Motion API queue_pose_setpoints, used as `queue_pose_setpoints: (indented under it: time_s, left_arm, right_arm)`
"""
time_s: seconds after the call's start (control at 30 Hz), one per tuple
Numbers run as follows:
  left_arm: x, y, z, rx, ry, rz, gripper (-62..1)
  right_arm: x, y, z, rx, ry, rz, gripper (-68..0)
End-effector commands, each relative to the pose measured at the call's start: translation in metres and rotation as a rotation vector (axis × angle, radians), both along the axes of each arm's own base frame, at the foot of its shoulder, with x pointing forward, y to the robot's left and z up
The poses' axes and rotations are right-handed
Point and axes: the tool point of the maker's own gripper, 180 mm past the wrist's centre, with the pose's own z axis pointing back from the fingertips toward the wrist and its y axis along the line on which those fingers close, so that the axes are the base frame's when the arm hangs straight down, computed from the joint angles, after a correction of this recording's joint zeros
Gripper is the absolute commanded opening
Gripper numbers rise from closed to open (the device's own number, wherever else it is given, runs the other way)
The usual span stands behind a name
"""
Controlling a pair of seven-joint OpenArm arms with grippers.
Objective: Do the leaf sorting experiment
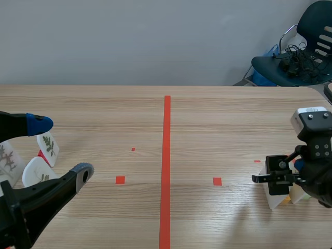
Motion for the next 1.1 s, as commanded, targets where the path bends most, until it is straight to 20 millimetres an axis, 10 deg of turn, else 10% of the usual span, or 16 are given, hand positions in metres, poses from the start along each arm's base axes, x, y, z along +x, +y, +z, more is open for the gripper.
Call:
queue_pose_setpoints:
  time_s: [0.0,0.13,0.5,0.7,1.07]
  left_arm:
    - [0.001,-0.002,0.008,-0.019,-0.022,-0.001,1.4]
    - [0.001,-0.002,0.008,-0.019,-0.022,-0.001,1.4]
    - [0.001,-0.002,0.008,-0.018,-0.022,-0.001,1.4]
    - [0.001,-0.002,0.008,-0.018,-0.022,-0.001,1.4]
    - [-0.005,-0.008,0.009,-0.035,-0.011,-0.050,1.4]
  right_arm:
    - [0.019,0.001,0.045,-0.032,-0.124,0.031,-29.9]
    - [0.024,0.020,0.087,-0.018,-0.202,0.124,-24.8]
    - [-0.015,0.071,0.095,0.114,-0.166,0.376,-0.3]
    - [-0.041,0.093,0.140,0.007,-0.244,0.545,0.4]
    - [-0.048,0.100,0.146,0.006,-0.258,0.589,0.4]
